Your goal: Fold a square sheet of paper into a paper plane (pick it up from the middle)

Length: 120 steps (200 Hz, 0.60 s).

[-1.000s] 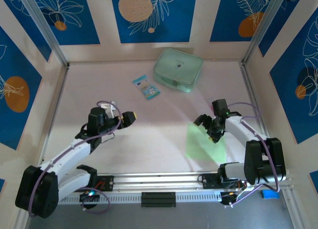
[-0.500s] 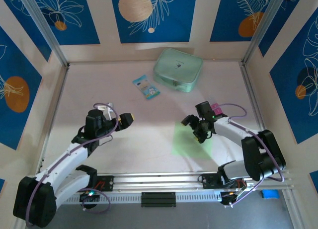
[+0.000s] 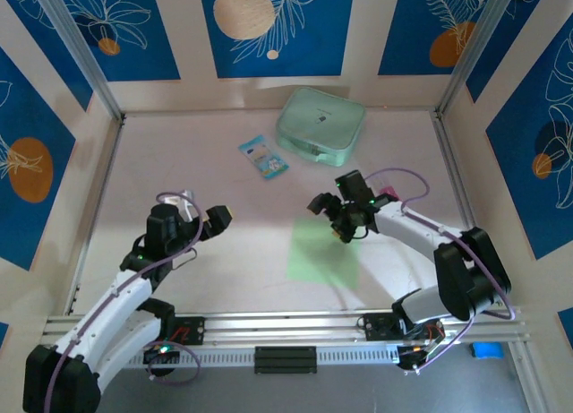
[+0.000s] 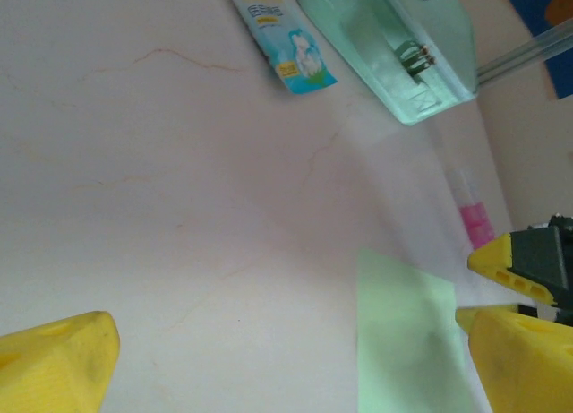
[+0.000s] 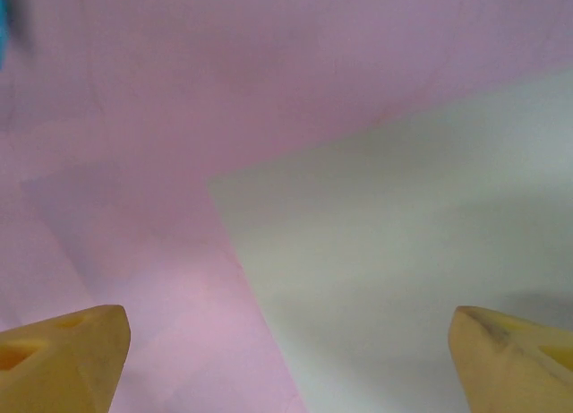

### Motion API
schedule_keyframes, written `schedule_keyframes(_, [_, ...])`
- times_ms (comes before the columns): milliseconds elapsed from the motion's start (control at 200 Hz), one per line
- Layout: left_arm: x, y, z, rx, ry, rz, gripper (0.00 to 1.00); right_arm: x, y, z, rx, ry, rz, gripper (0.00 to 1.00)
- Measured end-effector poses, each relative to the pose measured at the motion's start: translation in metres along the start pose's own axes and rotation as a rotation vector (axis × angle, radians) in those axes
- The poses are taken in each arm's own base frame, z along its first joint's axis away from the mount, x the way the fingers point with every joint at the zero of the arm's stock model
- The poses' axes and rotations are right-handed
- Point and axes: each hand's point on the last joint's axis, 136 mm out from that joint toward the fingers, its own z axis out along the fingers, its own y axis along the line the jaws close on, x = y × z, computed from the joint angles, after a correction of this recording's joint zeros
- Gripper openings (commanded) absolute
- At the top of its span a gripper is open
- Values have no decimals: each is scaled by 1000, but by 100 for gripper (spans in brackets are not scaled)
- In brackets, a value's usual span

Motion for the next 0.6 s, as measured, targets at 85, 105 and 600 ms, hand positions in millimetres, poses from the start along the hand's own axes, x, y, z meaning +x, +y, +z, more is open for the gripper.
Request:
schedule_keyframes(85, [5,-4,1,45,10,-22,100,-11,-7,-9,-14,10,-66,91])
schedule_keyframes(105, [7,-5,2,54,15,-26,100,-13,-8,-10,-16,13,-77,90])
schedule_keyframes(600, [18,-15,5,102,109,-51,100,35,-35,27,31,241,-214,84])
